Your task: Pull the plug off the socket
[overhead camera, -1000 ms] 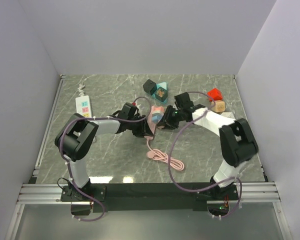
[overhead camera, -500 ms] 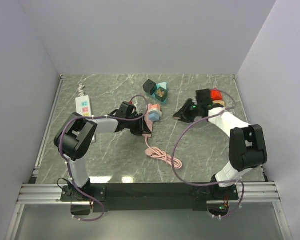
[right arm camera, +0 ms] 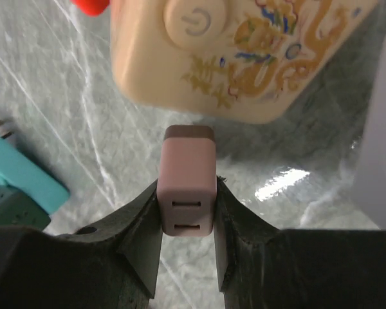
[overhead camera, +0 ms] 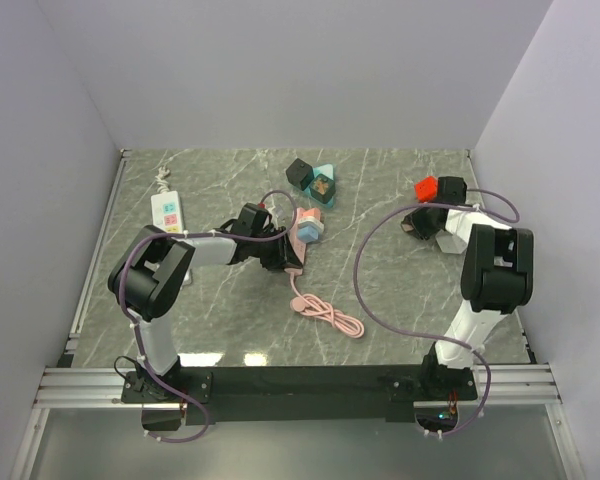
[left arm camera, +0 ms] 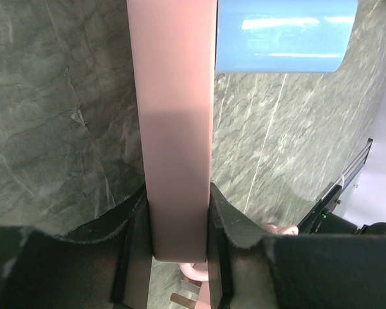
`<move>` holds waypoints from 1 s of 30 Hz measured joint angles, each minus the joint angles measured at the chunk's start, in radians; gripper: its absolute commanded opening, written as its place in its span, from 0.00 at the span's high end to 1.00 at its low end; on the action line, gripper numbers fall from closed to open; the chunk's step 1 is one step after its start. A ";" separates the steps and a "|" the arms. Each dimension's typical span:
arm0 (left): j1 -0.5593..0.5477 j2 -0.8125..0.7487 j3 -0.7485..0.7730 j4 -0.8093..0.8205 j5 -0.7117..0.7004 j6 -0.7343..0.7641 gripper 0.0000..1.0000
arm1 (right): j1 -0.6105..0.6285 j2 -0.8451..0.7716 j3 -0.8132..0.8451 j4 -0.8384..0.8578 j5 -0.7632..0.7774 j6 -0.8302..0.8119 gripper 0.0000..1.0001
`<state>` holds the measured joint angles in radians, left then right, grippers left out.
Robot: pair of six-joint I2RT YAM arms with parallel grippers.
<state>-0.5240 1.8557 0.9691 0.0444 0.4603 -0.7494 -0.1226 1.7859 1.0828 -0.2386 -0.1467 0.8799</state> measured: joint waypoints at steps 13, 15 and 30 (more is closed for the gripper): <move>0.001 0.000 0.002 -0.008 0.009 0.006 0.99 | -0.021 0.012 0.034 -0.093 -0.032 -0.041 0.14; 0.001 0.000 0.002 -0.009 0.009 0.008 0.99 | -0.013 -0.026 0.034 -0.127 -0.047 -0.061 0.13; 0.002 0.000 0.004 -0.015 0.013 0.013 0.99 | 0.418 -0.165 0.033 -0.093 -0.212 -0.150 0.13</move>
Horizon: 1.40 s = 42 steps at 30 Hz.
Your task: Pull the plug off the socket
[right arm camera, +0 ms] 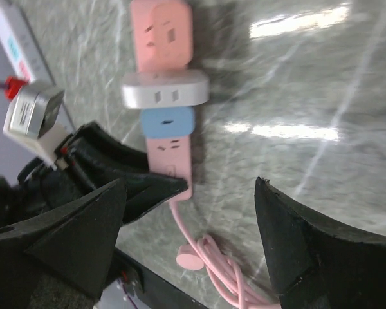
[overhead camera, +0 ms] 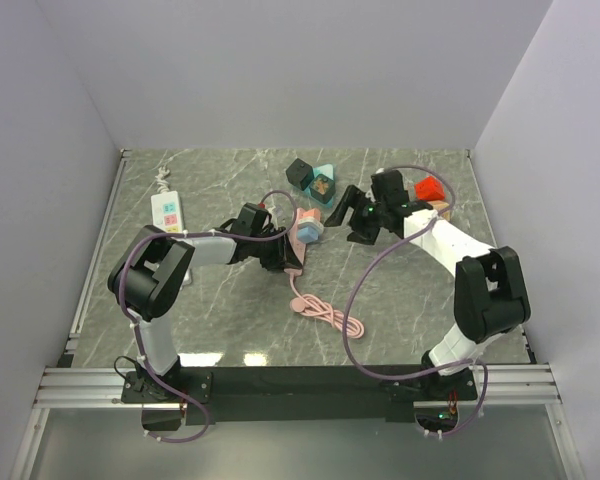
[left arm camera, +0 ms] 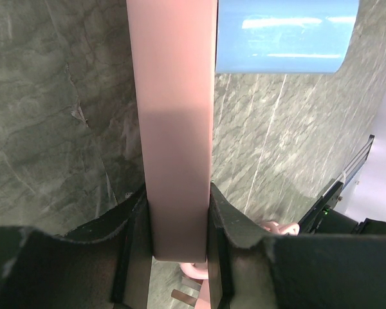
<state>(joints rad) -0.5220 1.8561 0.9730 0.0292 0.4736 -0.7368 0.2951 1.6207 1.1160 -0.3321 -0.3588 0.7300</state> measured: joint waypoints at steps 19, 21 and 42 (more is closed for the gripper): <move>0.000 0.000 0.000 0.002 0.000 -0.005 0.99 | 0.159 0.045 -0.009 0.110 -0.035 -0.014 0.13; 0.000 0.000 0.000 0.002 0.000 -0.005 0.99 | 0.168 0.057 -0.009 0.114 -0.033 -0.013 0.12; 0.000 0.000 0.000 0.002 0.001 -0.005 0.99 | 0.205 0.185 0.077 0.186 0.095 0.039 0.18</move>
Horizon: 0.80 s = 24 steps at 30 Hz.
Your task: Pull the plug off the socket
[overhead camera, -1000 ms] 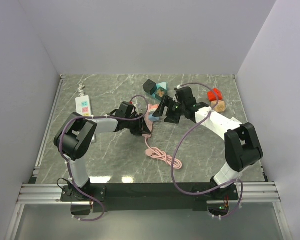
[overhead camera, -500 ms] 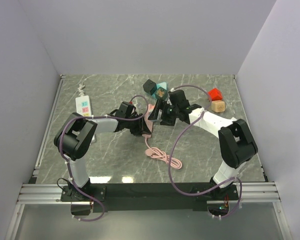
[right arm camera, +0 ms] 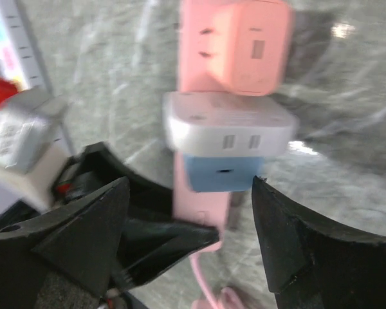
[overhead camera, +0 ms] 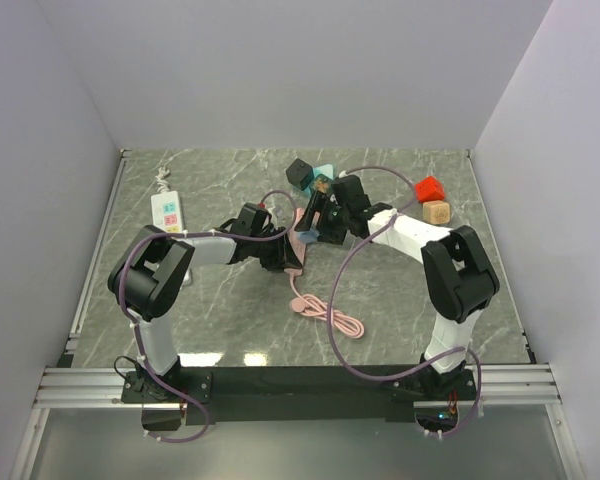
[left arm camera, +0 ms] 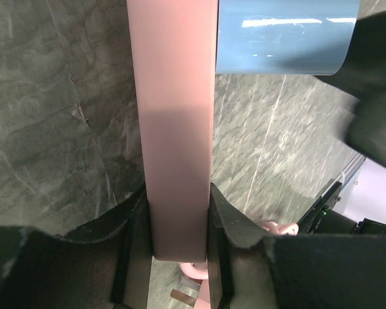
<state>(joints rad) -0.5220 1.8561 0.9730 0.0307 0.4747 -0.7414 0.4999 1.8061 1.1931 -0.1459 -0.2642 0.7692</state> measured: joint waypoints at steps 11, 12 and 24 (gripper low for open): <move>0.000 0.000 0.000 0.000 0.001 0.000 0.99 | 0.002 0.033 0.000 -0.029 0.066 0.061 0.21; 0.000 0.000 0.000 0.000 0.001 0.000 0.99 | 0.002 0.038 0.000 -0.022 0.069 0.074 0.22; 0.008 0.000 0.000 -0.005 0.010 -0.005 0.99 | 0.002 0.140 0.017 0.097 0.027 0.182 0.82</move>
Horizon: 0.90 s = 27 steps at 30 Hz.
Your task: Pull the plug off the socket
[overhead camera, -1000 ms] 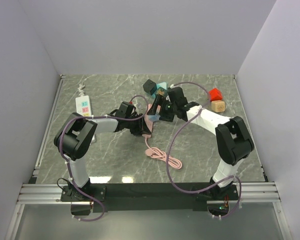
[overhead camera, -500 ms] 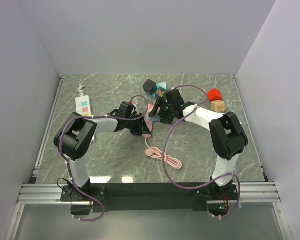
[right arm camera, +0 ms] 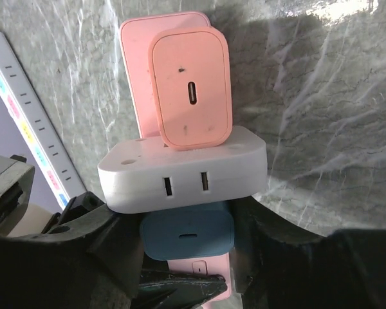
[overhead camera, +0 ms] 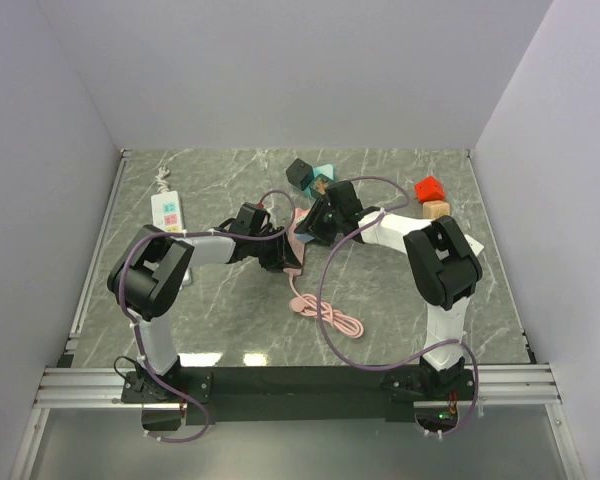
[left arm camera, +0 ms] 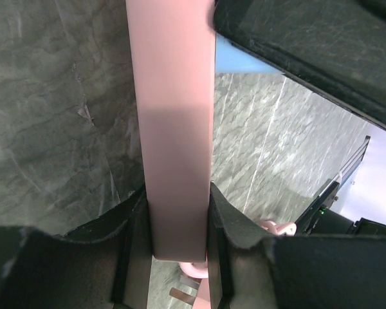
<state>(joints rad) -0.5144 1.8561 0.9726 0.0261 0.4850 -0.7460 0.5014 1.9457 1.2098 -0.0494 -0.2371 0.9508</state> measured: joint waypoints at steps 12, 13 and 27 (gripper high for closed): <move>-0.010 0.003 0.000 0.011 0.028 0.020 0.99 | -0.080 -0.038 -0.084 0.042 -0.139 -0.014 1.00; -0.010 0.005 0.000 0.022 0.035 0.019 0.99 | -0.096 -0.039 -0.089 0.043 -0.173 -0.014 1.00; 0.029 0.019 0.004 0.029 0.033 0.026 0.99 | -0.176 -0.099 -0.202 0.146 -0.206 0.068 1.00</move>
<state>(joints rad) -0.4850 1.8751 0.9768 0.0555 0.5182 -0.7200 0.3256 1.8469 1.0080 0.0971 -0.4431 1.0183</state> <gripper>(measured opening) 0.361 0.534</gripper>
